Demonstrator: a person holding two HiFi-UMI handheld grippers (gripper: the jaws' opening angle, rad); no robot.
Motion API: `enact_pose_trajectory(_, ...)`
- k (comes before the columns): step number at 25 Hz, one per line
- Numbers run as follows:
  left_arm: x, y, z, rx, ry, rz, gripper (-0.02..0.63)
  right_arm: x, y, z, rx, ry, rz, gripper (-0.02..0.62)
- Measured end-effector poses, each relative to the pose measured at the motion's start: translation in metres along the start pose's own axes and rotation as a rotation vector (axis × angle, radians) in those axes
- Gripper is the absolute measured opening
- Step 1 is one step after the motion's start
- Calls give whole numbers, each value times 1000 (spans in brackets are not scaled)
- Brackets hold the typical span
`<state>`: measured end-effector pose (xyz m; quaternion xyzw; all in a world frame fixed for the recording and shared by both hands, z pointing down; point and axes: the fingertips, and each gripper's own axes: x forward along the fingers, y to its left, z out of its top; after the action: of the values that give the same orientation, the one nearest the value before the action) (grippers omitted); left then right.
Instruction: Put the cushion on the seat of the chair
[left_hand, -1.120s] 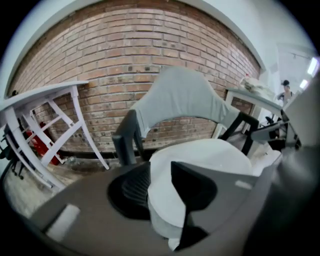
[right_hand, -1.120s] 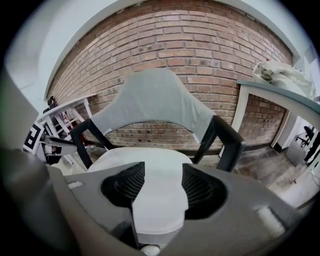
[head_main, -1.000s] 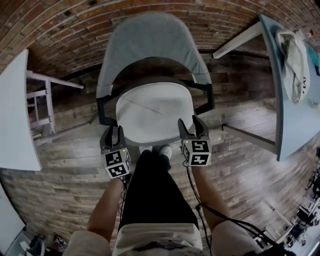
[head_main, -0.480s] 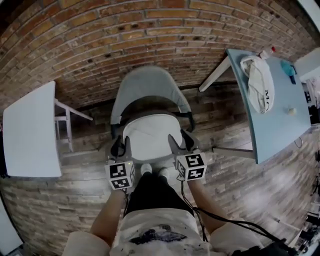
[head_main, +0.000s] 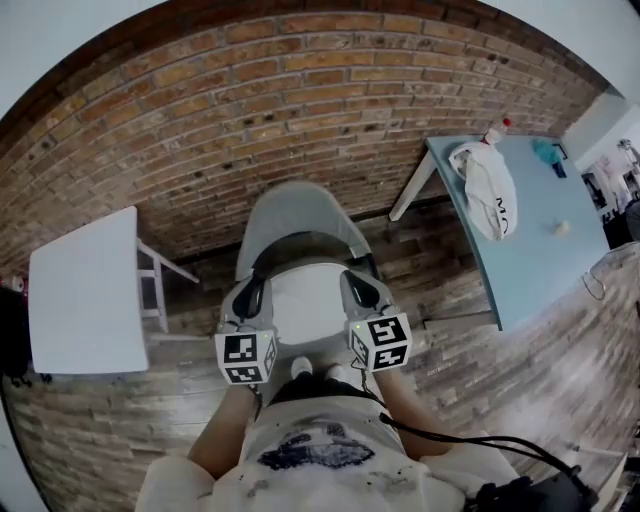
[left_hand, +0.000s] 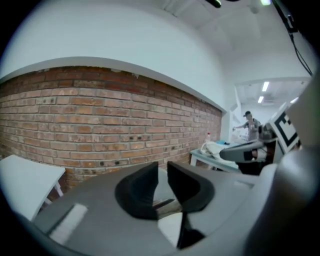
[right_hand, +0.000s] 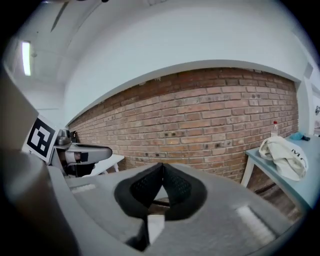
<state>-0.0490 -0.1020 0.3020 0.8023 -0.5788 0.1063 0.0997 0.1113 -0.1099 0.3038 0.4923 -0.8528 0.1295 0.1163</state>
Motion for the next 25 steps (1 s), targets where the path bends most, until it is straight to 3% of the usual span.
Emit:
enact_pose_trajectory(9,-26,-3,50,39,-81,-7,8,-27,12,56,-2,-112,24,-2)
enact_pose_trajectory(25,-25,-17,47,10,-73,-74,-9,-32,20,54,-14,-84,34,-3)
